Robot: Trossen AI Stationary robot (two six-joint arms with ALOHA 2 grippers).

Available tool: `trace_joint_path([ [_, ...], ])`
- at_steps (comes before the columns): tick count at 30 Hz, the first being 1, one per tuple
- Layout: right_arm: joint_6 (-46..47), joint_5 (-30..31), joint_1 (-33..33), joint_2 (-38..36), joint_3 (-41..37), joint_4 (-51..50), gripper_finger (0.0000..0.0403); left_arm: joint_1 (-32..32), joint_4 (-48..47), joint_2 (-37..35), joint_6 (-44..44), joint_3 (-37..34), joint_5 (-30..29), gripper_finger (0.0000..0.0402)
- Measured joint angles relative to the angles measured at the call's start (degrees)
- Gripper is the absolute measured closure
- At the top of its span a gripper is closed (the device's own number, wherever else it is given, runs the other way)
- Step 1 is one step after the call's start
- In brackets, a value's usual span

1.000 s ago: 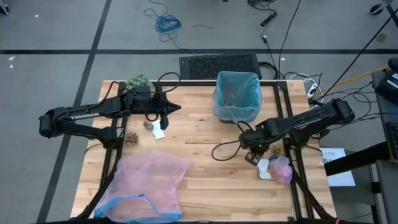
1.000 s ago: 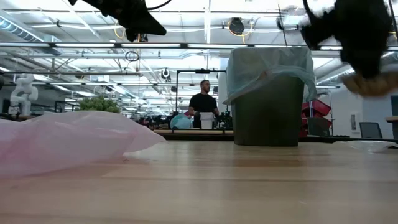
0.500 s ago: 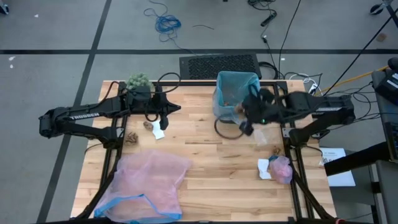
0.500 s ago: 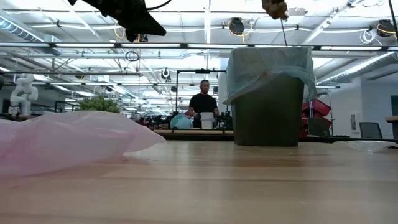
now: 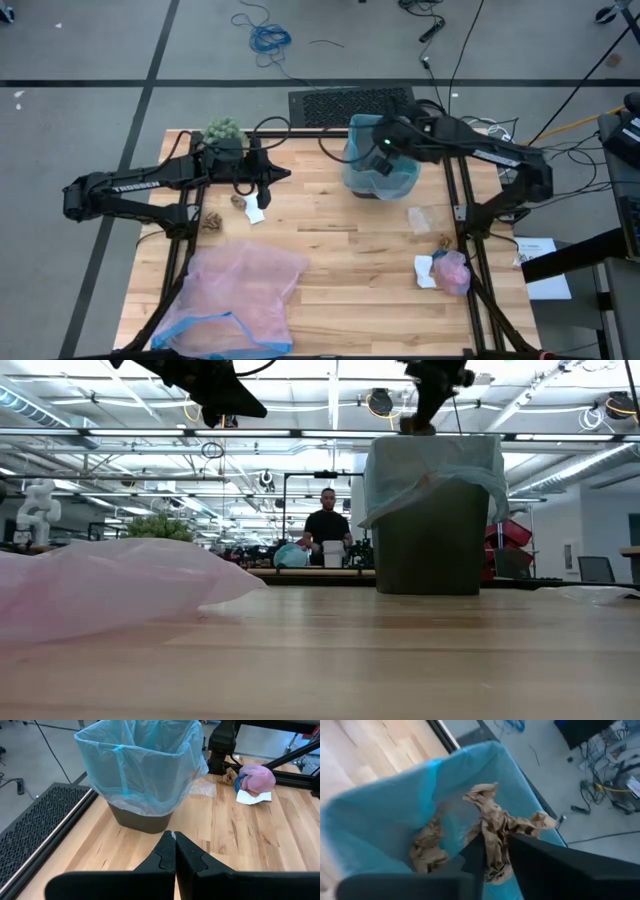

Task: Place trash/remove bag and relplace
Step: Put the brown napkin into the trash bin, then put the transparent plastic into the trash bin

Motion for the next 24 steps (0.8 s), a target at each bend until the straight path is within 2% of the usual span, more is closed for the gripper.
trace_joint_path([
  [5,-2.5,-6.2,-1.3,2.1,0.0,0.0,0.0240,0.0,-0.1,0.1,1.3,0.0,-0.2,0.0402],
  [9,-3.8,-7.4,-0.7,1.9,0.0,-0.1,0.0183,0.0,-1.2,0.1,2.1,0.0,-0.2,0.0402],
  [12,-4.5,-7.7,0.7,1.0,0.5,-3.0,0.0156,0.0,-2.2,0.1,2.4,0.0,-0.4,0.0402],
  [17,-2.3,-11.2,7.8,0.6,2.8,-14.4,0.0141,0.0,-2.4,0.1,3.0,0.0,-0.4,0.0402],
  [20,2.7,-12.1,14.4,1.0,2.8,-19.8,0.0146,0.0,-2.4,0.1,4.0,0.0,-0.4,0.0402],
  [24,11.0,-14.9,23.0,1.7,2.3,-20.8,0.0155,0.3,-2.5,0.1,4.4,0.0,-0.4,0.0401],
])
